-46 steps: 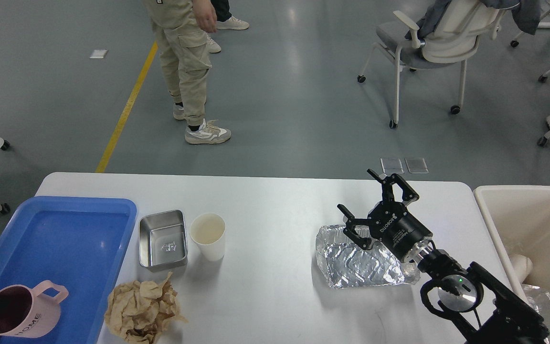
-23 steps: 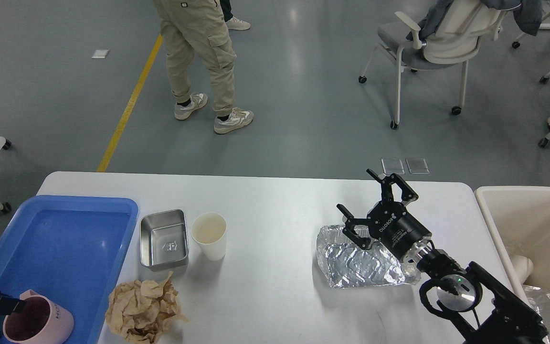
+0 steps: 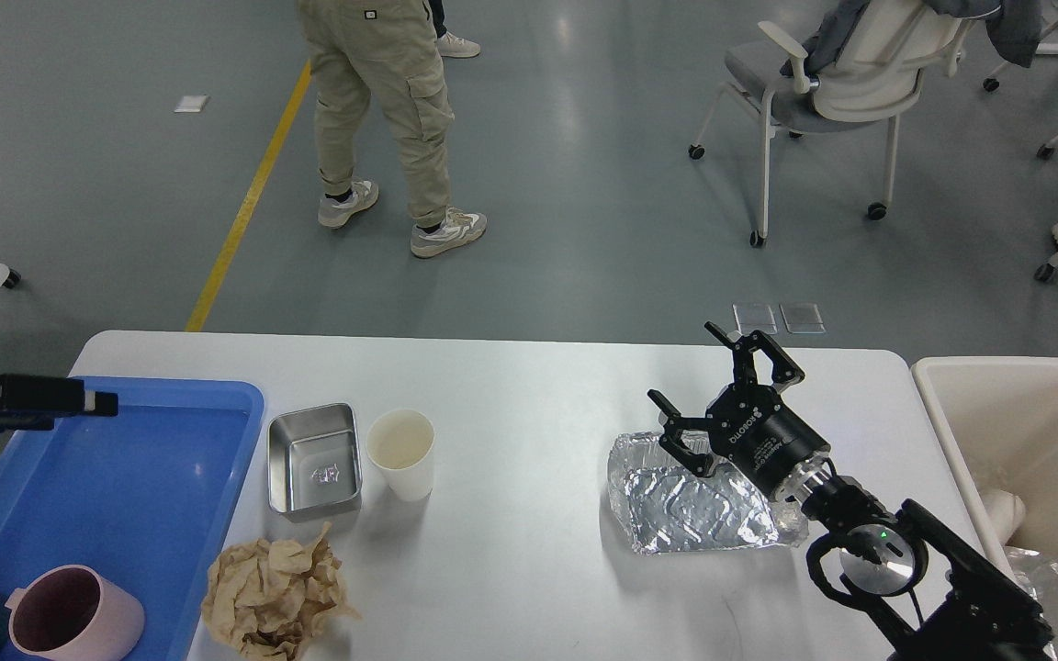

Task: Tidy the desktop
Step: 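Release the pink mug in the tray and raise the left gripper, then move the left gripper down toward the small metal tin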

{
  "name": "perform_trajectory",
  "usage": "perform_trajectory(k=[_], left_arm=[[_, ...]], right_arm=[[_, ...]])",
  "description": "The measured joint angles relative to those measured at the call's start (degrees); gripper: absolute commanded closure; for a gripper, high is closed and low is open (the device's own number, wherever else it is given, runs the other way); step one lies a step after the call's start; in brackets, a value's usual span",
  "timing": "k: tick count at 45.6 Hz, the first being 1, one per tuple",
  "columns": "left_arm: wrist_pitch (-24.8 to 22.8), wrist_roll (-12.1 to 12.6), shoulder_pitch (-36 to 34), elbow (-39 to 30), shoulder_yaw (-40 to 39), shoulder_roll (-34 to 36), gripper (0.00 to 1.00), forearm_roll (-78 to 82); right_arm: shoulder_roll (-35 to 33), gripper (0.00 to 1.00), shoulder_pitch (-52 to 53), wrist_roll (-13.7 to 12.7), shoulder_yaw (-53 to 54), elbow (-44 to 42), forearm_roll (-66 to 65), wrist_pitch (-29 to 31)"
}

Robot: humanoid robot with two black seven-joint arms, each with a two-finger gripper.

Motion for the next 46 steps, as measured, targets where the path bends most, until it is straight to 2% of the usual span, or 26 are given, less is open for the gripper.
perform_trajectory(k=[9,12,16,21,26,31,38,42,46], left_arm=[[4.7,12.3,1.1,-0.6,-1.2,-4.9,0.03,-10.5],[6.4,15.7,1.7,-0.7,-1.1,-6.0,0.03,-14.5],[8.6,18.8,2.4,-0.8,-1.2,-7.1,0.03,-21.4],[13.2,19.2,3.5,-1.1,-1.4,-7.7,0.03,-30.2],[20.3,17.6,4.7,-3.0,-1.8,-8.1,0.03,-37.1],[29.2,15.4,6.9,-9.0,-2.7,-7.8,0.03,-40.2],[38.6,15.5,9.8,-18.4,-3.0,-6.7,0.03,-40.6],[42.0,15.4,11.5,-21.5,-3.0,-5.4,0.03,-40.7],[43.1,15.0,13.2,-23.3,-3.1,-2.8,0.03,-41.0]], right_arm=[[-0.1,0.0,-0.4,0.0,-0.2,0.1,0.0,-0.5],[-0.1,0.0,-0.6,0.0,-0.3,0.1,0.0,-0.6],[-0.2,0.0,-0.6,0.0,-0.4,0.1,0.0,-0.6],[-0.1,0.0,-0.7,0.0,-0.5,0.1,0.0,-0.7],[0.1,0.0,-0.7,0.0,-0.7,-0.1,0.0,-0.7],[0.2,0.0,-0.9,0.0,-0.7,-0.1,-0.4,-0.7],[0.3,0.0,-1.0,0.0,-0.7,-0.1,-0.7,-0.7],[0.3,0.0,-1.3,0.0,-0.8,-0.1,-0.7,-0.7],[0.2,0.0,-1.5,0.0,-0.8,-0.1,-0.7,-0.7]])
